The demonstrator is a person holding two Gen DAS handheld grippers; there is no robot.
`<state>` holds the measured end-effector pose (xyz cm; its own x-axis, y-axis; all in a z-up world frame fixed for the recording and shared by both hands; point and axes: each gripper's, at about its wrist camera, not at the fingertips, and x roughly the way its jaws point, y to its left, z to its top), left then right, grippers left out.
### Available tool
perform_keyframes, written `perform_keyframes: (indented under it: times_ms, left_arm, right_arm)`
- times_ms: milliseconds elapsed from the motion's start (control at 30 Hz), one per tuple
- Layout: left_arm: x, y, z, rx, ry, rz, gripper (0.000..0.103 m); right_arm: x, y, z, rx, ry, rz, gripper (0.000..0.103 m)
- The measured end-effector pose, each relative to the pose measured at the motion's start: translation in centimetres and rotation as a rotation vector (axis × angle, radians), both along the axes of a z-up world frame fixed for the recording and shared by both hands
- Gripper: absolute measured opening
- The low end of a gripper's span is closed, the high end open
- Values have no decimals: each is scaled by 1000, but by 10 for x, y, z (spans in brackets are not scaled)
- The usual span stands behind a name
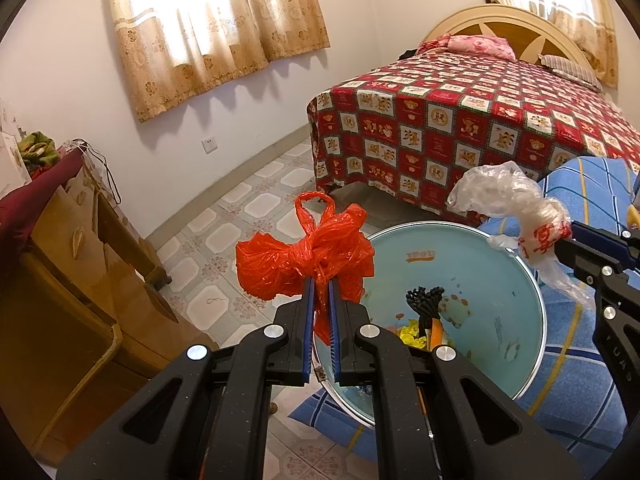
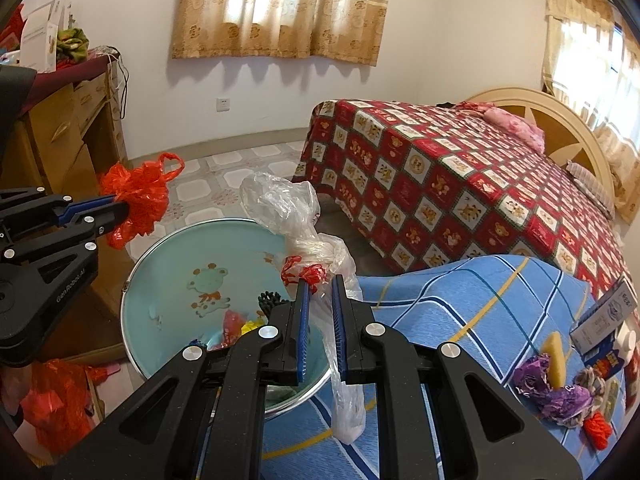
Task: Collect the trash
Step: 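Open both tools to drop the clear and red bags into the bin, then move both tools back to the table toward the red mesh net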
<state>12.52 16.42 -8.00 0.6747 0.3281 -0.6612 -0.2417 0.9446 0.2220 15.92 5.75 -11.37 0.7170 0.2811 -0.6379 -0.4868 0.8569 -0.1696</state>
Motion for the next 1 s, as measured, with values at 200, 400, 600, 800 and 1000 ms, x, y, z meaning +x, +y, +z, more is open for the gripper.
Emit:
perform_keyframes:
  times_ms: [200,400,600,800,1000]
  left_arm:
    - [3,-3,-4,-17,6,-5,12]
    - [3,-7,-9,-23,10,-20,39]
    - [2,-8,-9,-28,5,-12,72]
    - [1,-17,-10,-38,14,-36,78]
    - [4,-49,-16,-51,44,-98,78]
  right_arm:
    - [2,-2,-3,15,12,13,13]
    - [4,-4,-4,47,24,17,33]
    - [2,-8,-2,60,18,4,43]
    - [-10,-29,2,57,-2,-29,52]
    - [-27,-88,10,73,-20,-118,54]
